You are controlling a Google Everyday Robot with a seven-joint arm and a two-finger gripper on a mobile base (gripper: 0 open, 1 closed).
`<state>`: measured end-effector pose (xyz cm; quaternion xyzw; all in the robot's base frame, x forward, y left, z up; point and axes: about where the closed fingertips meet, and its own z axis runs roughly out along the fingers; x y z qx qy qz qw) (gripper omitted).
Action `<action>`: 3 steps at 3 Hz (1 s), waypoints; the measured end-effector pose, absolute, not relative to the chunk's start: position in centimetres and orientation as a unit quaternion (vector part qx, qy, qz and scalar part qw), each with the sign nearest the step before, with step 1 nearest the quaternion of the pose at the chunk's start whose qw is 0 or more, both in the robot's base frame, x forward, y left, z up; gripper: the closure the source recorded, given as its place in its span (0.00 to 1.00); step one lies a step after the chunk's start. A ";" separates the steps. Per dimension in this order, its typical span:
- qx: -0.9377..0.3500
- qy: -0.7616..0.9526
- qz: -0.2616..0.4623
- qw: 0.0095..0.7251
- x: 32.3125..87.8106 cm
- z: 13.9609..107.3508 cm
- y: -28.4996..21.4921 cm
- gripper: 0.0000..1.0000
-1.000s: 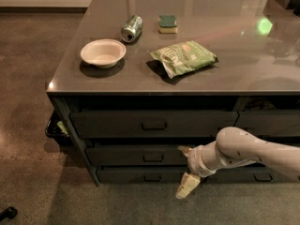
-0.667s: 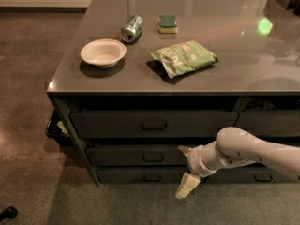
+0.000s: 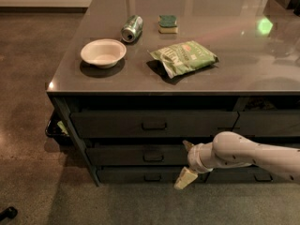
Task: Open middle drawer
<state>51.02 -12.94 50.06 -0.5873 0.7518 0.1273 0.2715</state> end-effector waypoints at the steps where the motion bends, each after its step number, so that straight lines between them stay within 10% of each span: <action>1: -0.557 0.773 0.071 0.294 54.1 48.4 -13.9 0.00; 3: -0.572 0.763 0.090 0.288 54.6 45.9 -12.0 0.00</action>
Offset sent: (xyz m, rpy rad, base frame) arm 0.0488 -0.0153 -0.0263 -0.0609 -0.1043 -0.1489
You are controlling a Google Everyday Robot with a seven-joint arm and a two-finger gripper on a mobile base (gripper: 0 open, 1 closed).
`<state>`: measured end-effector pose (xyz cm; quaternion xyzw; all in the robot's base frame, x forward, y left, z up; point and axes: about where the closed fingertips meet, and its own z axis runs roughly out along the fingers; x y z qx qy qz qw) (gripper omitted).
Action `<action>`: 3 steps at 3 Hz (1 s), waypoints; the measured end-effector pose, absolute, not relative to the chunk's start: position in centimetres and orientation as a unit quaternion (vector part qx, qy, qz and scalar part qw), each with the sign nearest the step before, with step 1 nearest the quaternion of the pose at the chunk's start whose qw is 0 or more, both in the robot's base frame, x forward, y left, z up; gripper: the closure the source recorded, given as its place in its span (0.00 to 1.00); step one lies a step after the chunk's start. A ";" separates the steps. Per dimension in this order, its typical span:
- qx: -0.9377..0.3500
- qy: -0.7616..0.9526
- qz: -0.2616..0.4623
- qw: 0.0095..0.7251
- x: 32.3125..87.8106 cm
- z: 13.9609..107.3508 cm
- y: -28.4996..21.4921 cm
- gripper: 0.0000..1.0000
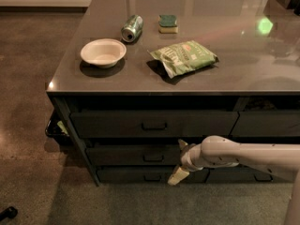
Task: Open middle drawer
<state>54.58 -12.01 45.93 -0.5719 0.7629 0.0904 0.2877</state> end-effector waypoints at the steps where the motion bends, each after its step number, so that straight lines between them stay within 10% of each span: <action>1: -0.592 0.748 0.106 0.279 54.4 44.4 -10.1 0.00; 3: -0.618 0.723 0.094 0.293 55.8 44.1 -7.4 0.00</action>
Offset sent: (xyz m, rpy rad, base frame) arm 0.0039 0.0460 -0.0379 0.0040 0.0335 0.1401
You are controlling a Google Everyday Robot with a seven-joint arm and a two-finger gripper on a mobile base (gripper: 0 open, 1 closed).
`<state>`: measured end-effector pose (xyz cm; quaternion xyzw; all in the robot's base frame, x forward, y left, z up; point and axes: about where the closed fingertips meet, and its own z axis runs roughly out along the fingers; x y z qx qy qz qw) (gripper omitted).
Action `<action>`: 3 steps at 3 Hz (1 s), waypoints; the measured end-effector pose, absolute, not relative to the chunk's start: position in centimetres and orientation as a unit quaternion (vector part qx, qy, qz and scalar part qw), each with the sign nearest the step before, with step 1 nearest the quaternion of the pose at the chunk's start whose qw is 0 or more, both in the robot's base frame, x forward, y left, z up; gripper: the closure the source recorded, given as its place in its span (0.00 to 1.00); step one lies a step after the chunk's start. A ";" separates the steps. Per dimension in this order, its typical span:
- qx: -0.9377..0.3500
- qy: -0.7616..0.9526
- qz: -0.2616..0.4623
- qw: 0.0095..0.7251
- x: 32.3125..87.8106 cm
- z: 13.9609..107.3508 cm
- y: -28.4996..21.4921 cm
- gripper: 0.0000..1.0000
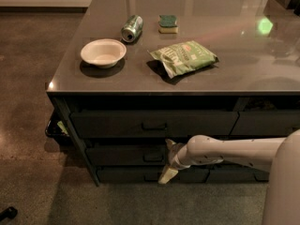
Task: Open middle drawer
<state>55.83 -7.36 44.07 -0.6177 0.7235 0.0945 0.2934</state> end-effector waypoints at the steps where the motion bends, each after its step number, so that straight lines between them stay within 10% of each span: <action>1: -0.625 0.712 0.070 0.311 57.3 45.1 -6.4 0.00; 3: -0.630 0.723 0.083 0.270 57.7 42.1 -6.8 0.00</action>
Offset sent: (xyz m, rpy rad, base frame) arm 0.0226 0.0109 -0.0073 -0.0630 -0.0301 0.0322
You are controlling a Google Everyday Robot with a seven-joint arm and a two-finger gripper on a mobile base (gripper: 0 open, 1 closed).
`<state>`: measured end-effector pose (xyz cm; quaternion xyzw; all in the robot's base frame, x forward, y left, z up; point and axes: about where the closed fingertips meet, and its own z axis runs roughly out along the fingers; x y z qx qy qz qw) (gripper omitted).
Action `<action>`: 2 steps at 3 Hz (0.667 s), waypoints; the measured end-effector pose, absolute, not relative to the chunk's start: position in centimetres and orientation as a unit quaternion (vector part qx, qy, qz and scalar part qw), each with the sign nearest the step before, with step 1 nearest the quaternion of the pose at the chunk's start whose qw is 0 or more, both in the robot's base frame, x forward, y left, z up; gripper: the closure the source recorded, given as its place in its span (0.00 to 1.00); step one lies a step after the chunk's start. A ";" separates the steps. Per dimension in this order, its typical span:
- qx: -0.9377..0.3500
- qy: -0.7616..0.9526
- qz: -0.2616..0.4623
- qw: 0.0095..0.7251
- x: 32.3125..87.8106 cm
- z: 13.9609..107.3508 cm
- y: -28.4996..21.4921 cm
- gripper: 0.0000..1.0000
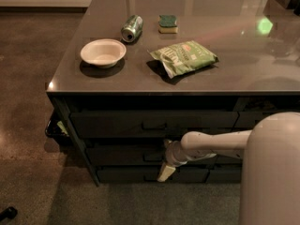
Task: Open middle drawer
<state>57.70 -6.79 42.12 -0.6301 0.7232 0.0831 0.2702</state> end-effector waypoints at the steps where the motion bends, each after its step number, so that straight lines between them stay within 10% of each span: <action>1: -0.626 0.733 0.101 0.247 57.5 40.4 -7.4 0.00; 2: -0.626 0.734 0.121 0.234 56.6 40.1 -7.9 0.00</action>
Offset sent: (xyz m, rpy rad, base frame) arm -0.0388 -0.0278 -0.0115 0.0411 0.1813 0.0404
